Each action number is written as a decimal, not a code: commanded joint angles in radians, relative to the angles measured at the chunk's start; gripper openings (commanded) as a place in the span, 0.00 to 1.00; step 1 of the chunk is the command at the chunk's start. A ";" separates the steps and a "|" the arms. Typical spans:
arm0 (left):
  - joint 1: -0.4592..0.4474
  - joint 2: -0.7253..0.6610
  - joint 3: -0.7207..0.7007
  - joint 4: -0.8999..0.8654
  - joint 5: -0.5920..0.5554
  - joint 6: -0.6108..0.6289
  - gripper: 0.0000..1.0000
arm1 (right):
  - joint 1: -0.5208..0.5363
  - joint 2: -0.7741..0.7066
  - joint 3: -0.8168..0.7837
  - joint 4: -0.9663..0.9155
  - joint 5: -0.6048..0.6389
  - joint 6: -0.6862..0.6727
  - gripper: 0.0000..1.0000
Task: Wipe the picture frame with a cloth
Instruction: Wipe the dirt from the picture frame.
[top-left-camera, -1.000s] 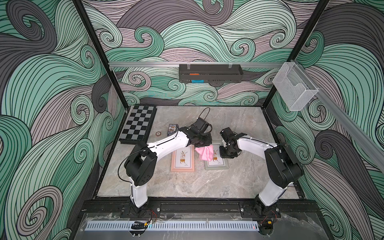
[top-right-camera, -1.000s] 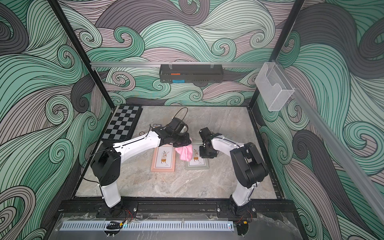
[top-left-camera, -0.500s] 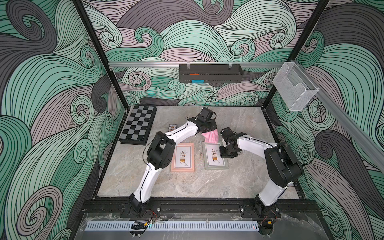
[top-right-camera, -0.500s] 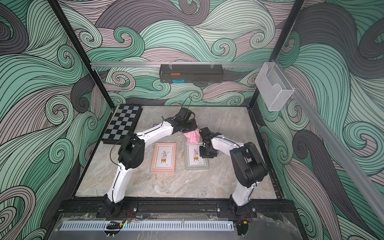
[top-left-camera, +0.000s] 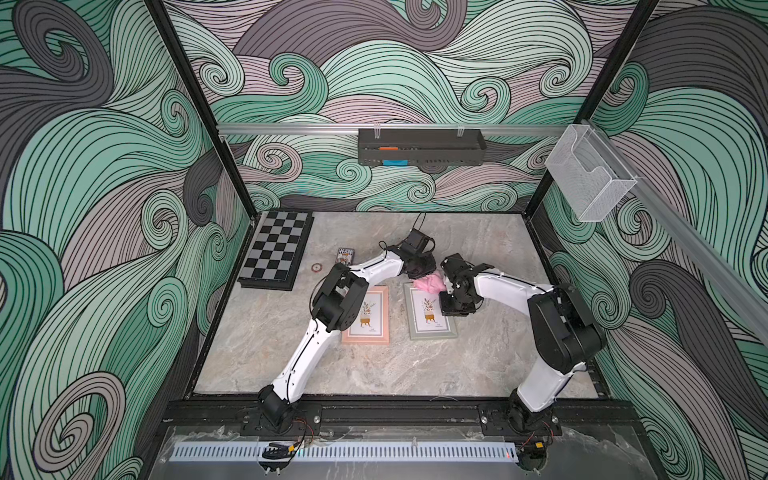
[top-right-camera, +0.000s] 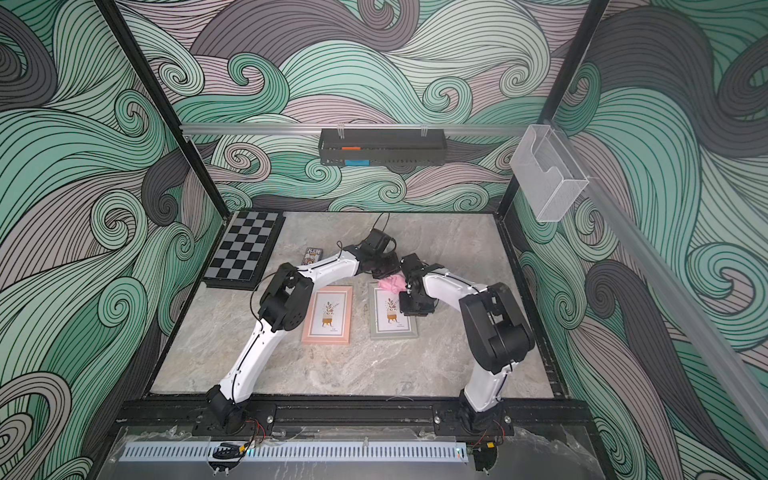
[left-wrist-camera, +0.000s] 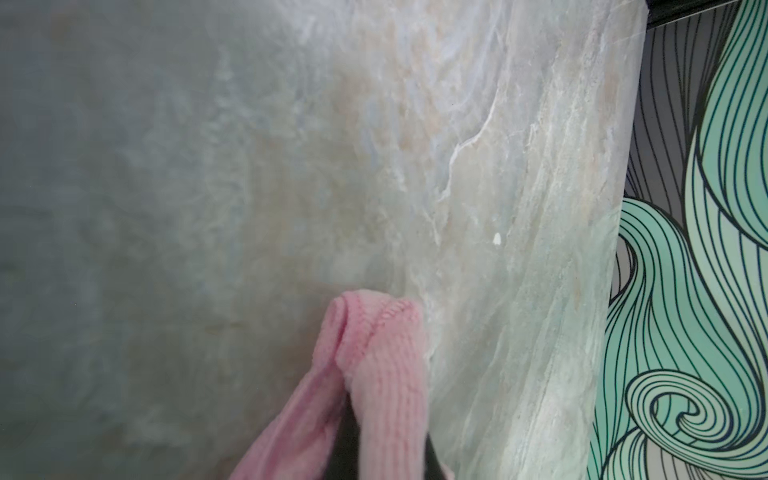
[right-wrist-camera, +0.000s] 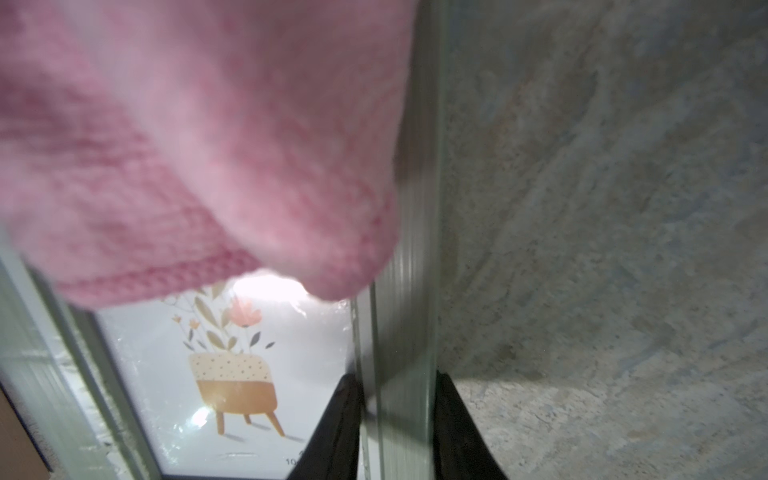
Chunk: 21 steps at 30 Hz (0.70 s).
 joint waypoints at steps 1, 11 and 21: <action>0.038 -0.102 -0.170 -0.149 -0.110 0.055 0.00 | -0.005 0.039 -0.010 -0.040 -0.005 0.013 0.27; 0.046 -0.107 -0.167 -0.157 -0.069 0.109 0.00 | -0.005 0.045 -0.007 -0.037 -0.015 0.019 0.27; 0.001 -0.134 -0.165 -0.309 -0.140 0.000 0.00 | -0.007 0.075 0.011 -0.037 -0.022 0.030 0.27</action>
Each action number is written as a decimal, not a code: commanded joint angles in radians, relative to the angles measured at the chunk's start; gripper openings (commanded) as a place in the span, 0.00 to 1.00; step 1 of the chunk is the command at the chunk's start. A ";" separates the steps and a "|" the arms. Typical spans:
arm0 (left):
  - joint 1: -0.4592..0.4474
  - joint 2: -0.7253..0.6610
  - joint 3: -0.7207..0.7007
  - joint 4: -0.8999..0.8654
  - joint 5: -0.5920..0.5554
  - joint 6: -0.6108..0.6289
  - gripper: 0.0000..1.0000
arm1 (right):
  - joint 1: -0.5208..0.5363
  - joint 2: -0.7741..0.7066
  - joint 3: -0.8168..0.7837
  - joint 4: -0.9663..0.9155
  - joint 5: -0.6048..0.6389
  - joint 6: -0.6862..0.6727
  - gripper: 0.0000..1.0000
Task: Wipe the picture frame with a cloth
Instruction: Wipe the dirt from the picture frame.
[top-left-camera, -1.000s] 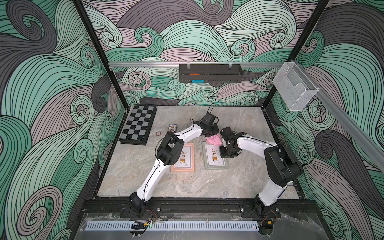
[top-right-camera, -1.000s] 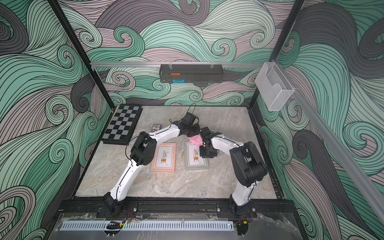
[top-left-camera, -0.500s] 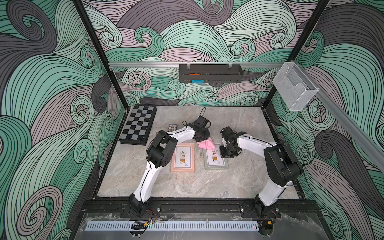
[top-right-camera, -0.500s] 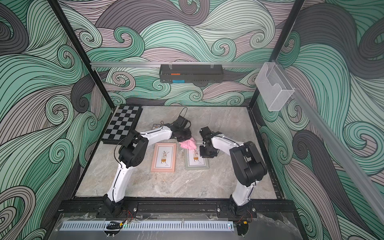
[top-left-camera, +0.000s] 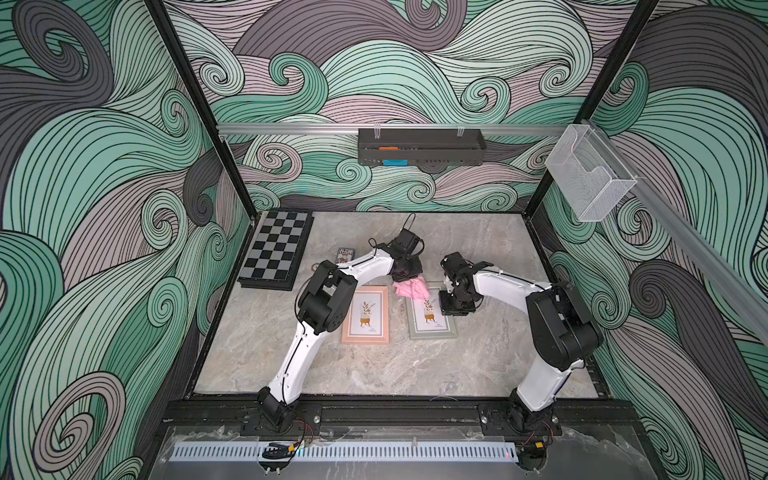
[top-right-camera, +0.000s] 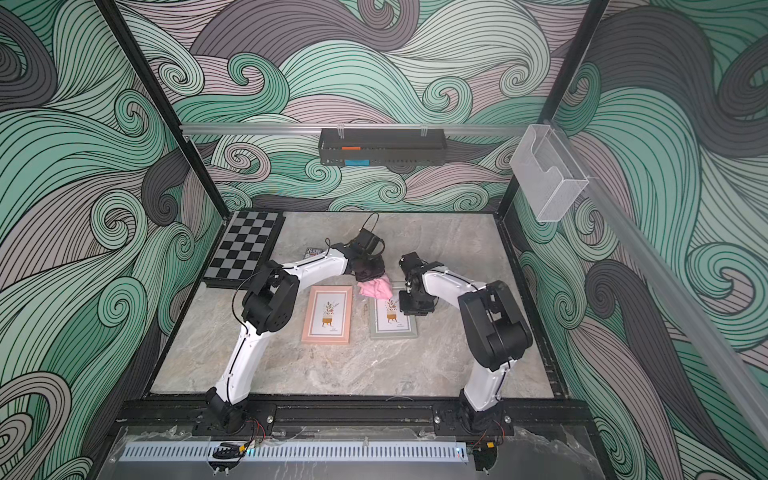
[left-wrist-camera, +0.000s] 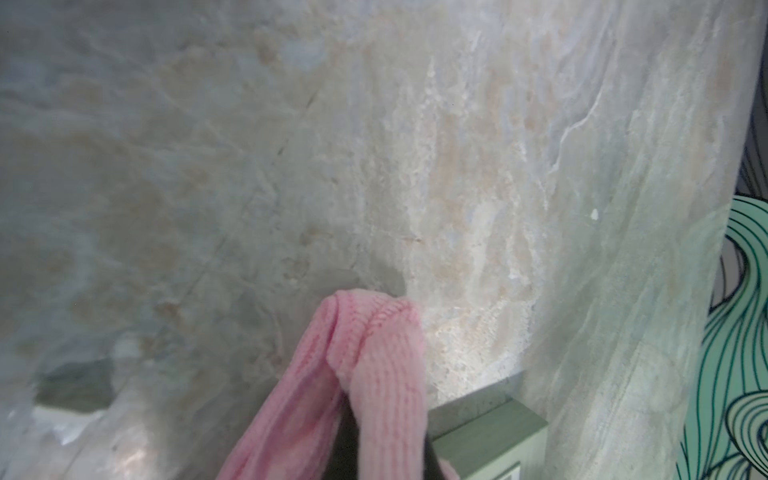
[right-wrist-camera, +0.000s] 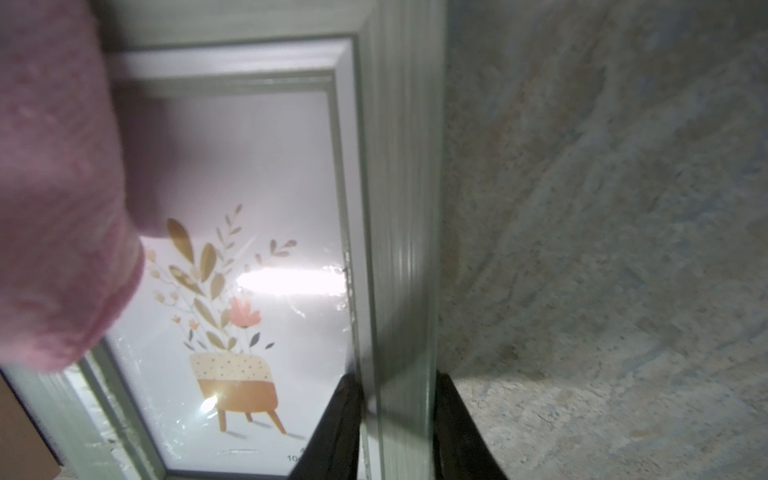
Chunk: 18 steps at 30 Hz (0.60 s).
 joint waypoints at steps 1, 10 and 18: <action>-0.028 -0.057 -0.107 -0.202 -0.080 -0.074 0.00 | -0.003 0.052 -0.016 -0.010 -0.006 0.033 0.27; -0.167 -0.247 -0.481 -0.188 0.005 -0.238 0.00 | -0.003 0.031 -0.029 -0.021 -0.016 0.055 0.27; -0.204 -0.240 -0.463 -0.173 -0.014 -0.248 0.00 | -0.004 0.072 0.000 -0.063 0.011 0.065 0.27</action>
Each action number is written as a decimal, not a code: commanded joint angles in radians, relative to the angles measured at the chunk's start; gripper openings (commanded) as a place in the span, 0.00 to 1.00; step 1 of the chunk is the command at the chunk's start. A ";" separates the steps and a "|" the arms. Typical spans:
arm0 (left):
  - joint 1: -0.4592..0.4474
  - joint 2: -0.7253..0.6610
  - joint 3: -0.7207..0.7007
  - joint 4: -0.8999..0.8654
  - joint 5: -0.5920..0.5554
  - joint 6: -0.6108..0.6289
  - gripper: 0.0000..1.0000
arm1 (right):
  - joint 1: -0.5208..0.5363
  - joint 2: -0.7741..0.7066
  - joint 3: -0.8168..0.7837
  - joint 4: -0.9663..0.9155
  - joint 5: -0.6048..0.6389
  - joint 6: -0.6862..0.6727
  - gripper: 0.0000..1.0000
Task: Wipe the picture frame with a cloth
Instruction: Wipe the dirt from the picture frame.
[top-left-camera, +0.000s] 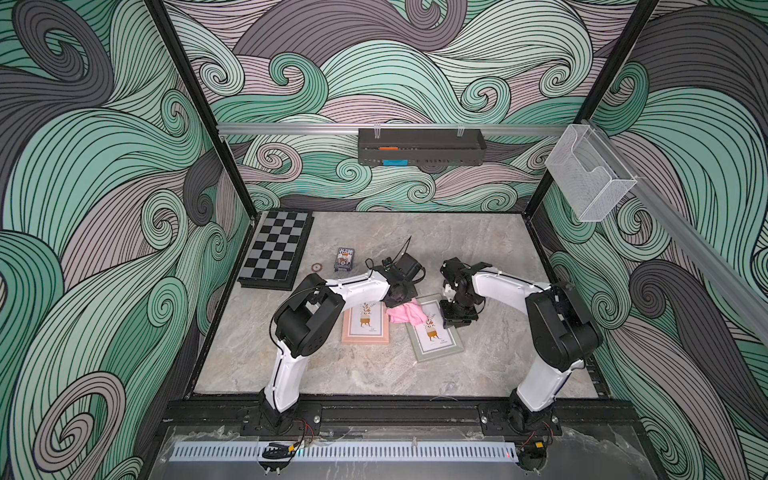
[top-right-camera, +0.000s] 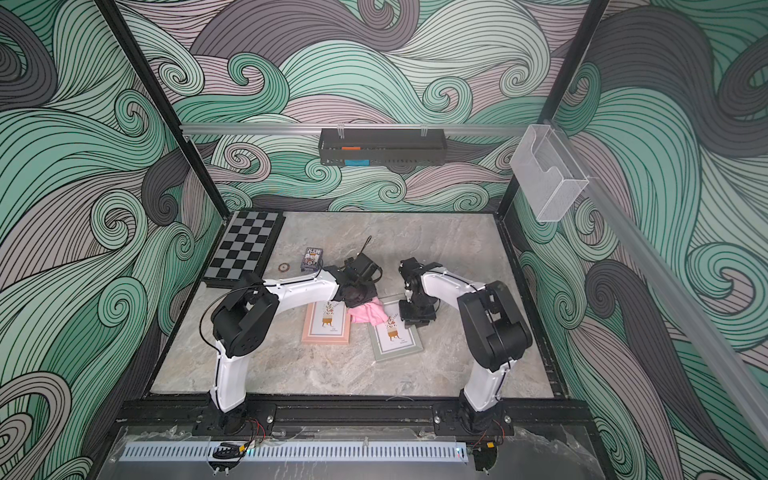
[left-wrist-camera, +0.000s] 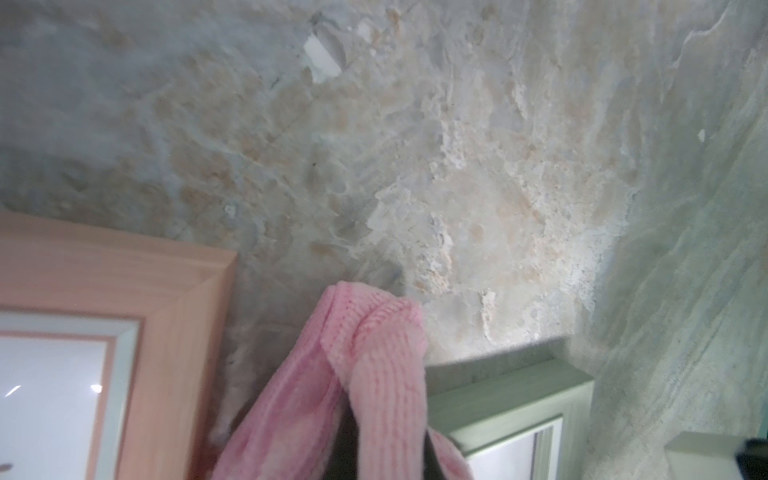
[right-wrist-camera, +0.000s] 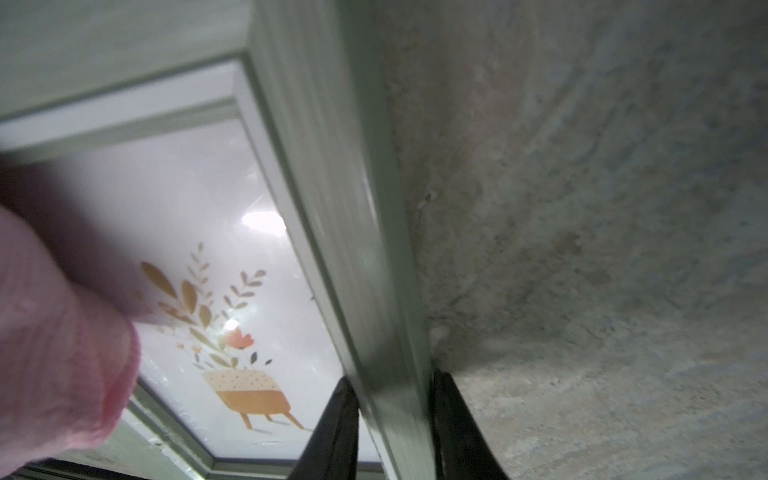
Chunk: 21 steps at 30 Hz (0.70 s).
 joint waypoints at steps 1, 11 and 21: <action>-0.079 0.055 -0.003 -0.219 0.148 -0.007 0.00 | -0.015 0.081 0.013 0.080 0.103 0.107 0.27; -0.074 -0.169 0.115 -0.344 -0.016 0.103 0.00 | -0.087 0.134 0.080 0.069 0.139 0.182 0.27; -0.074 -0.200 -0.043 -0.157 0.070 0.104 0.00 | -0.118 0.139 0.084 0.067 0.110 0.184 0.28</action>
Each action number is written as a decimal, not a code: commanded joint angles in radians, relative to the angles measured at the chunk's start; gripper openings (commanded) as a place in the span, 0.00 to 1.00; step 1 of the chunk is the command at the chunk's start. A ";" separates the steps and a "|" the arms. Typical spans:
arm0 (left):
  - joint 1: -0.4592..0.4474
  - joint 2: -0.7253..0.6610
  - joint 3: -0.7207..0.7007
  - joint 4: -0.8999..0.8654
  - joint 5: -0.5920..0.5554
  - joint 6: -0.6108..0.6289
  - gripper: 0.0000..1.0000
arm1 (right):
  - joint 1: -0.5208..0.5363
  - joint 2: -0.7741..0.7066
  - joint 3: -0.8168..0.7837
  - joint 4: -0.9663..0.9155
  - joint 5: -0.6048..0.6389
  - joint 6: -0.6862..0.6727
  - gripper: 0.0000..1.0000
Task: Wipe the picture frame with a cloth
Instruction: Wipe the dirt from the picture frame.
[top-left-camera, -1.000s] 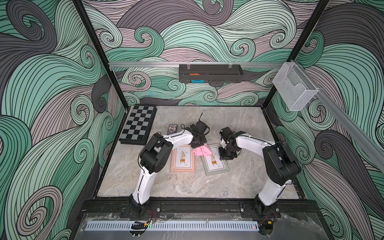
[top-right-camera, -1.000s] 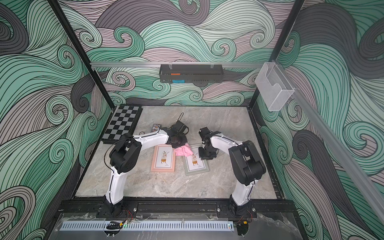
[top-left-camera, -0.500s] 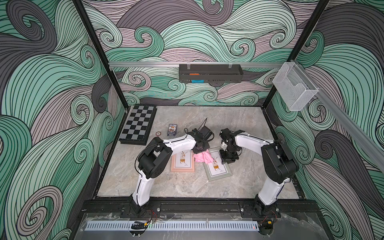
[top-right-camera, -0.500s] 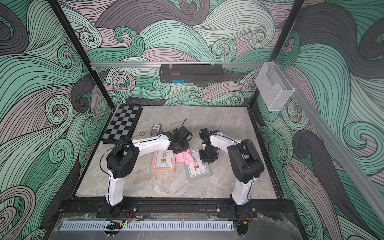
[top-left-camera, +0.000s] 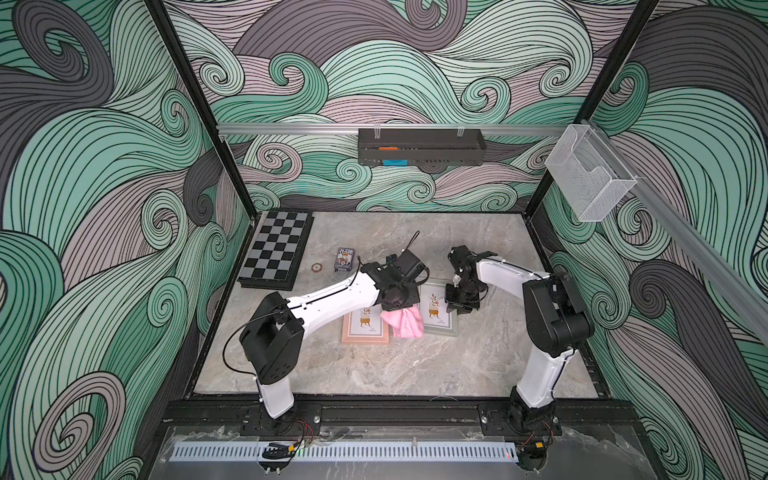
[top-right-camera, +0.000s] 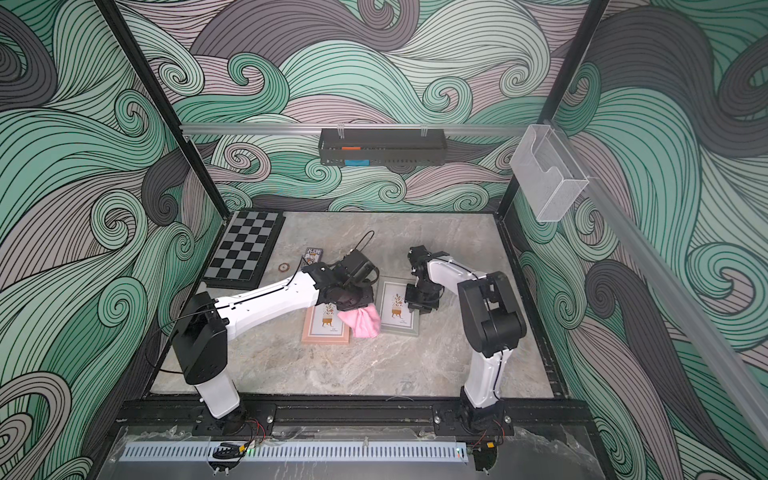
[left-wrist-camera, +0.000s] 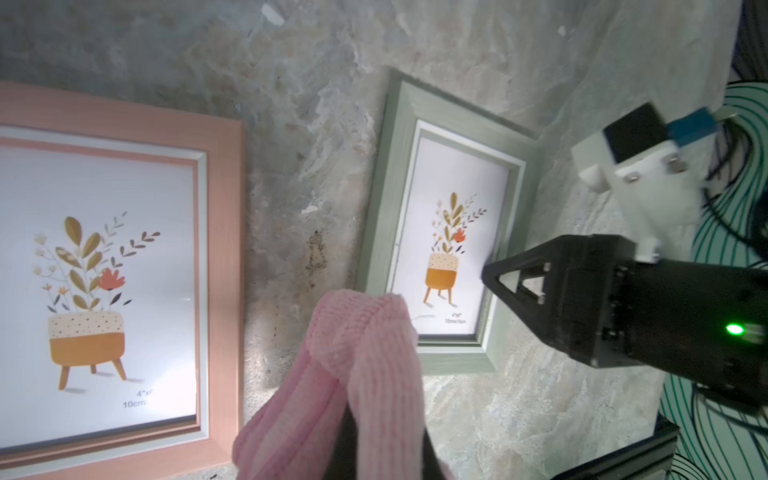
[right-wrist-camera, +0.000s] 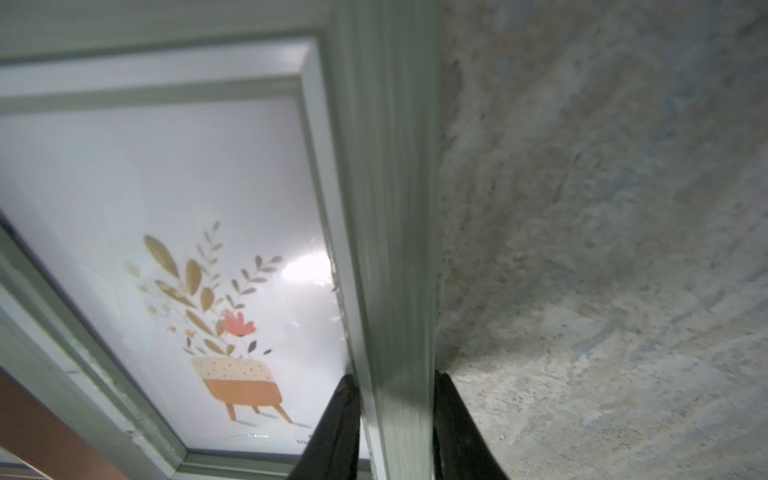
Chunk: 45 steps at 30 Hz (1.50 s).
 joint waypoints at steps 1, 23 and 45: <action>0.004 0.077 -0.008 0.088 0.028 0.010 0.00 | -0.013 0.047 -0.038 0.052 0.091 0.020 0.28; 0.112 0.468 0.291 0.140 0.064 0.100 0.00 | -0.002 0.073 -0.009 0.029 0.075 -0.089 0.28; 0.021 0.388 0.375 -0.010 -0.166 0.220 0.00 | -0.005 0.053 -0.026 0.038 0.035 -0.074 0.27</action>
